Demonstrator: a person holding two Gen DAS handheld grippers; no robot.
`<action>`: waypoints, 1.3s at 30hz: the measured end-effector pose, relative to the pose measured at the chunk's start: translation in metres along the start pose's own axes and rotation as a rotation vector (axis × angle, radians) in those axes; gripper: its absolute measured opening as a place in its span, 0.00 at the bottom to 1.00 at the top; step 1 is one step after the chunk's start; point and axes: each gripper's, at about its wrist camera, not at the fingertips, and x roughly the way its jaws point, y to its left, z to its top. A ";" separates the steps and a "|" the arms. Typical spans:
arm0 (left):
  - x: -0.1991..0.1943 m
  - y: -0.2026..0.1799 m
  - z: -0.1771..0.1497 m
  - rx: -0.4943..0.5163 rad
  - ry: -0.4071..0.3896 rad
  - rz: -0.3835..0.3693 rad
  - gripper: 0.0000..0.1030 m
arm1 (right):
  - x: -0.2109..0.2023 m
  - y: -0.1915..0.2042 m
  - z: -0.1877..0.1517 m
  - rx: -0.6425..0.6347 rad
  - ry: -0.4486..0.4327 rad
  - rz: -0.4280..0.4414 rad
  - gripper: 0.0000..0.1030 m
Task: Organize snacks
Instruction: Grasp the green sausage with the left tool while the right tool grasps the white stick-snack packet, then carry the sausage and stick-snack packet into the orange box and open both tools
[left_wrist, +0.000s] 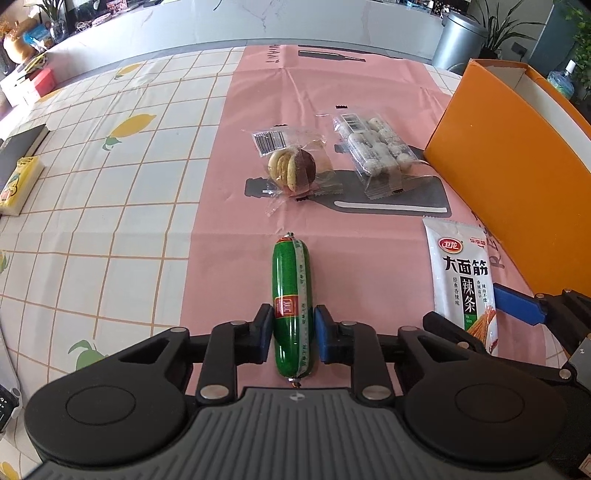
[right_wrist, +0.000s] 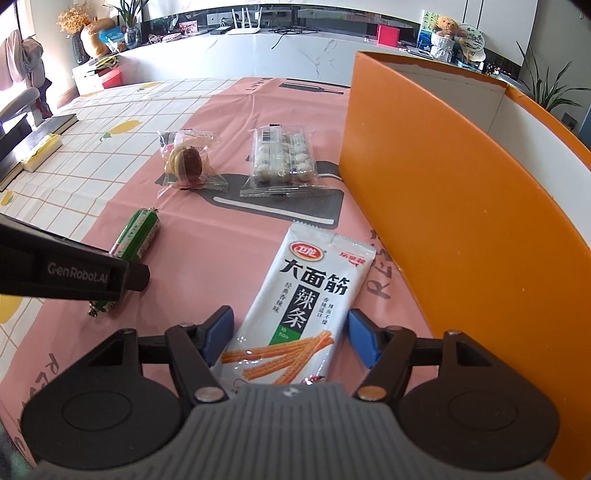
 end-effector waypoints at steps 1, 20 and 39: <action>0.000 0.001 0.000 -0.007 -0.001 -0.006 0.24 | -0.001 0.001 0.000 -0.006 -0.002 -0.001 0.56; -0.039 -0.003 -0.003 -0.084 -0.083 -0.113 0.24 | -0.042 -0.003 0.003 -0.019 -0.049 0.018 0.50; -0.130 -0.062 -0.005 -0.018 -0.254 -0.186 0.24 | -0.148 -0.031 0.005 -0.128 -0.231 -0.002 0.49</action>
